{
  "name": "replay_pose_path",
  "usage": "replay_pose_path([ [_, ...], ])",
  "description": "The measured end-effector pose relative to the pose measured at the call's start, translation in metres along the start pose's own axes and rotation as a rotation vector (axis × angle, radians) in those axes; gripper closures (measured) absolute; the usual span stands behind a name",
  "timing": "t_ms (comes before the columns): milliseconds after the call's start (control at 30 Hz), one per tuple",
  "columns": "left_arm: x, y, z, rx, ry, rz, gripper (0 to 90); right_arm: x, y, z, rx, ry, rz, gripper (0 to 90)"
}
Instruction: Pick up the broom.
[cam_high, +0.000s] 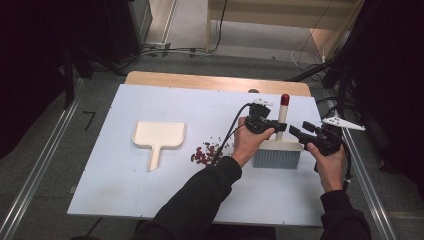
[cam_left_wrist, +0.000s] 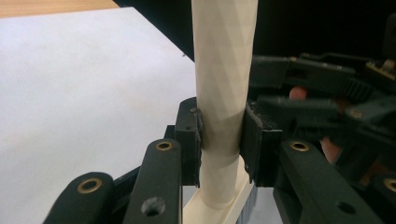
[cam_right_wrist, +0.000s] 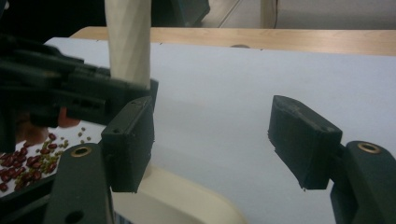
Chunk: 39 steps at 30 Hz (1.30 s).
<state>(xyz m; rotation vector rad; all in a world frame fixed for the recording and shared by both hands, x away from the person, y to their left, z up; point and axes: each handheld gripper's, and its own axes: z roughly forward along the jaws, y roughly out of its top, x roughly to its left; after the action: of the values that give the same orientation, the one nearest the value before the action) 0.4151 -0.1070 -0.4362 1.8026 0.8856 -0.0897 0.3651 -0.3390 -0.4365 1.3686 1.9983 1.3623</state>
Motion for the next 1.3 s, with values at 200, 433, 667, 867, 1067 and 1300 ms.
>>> replay_pose_path([
  [200,0.006,0.005,-0.003,0.001,0.0,0.019,71.8,0.004,-0.002,0.002,0.013,0.03,-0.022,31.0],
  [433,0.004,0.014,-0.005,0.024,-0.014,0.064,71.8,0.007,-0.004,0.005,0.037,0.047,-0.056,31.2],
  [667,0.002,0.015,-0.005,0.032,-0.05,0.1,71.8,0.013,-0.003,0.007,0.06,0.091,-0.126,32.6],
  [867,-0.001,0.016,-0.004,0.043,-0.071,0.123,71.8,0.015,-0.004,0.011,0.095,0.115,-0.158,32.0],
  [1067,-0.003,0.018,-0.003,0.051,-0.098,0.152,71.9,0.018,-0.005,0.013,0.117,0.141,-0.181,31.9],
  [1300,-0.006,0.018,-0.002,0.07,-0.127,0.191,71.8,0.02,-0.006,0.016,0.145,0.17,-0.208,32.0],
])
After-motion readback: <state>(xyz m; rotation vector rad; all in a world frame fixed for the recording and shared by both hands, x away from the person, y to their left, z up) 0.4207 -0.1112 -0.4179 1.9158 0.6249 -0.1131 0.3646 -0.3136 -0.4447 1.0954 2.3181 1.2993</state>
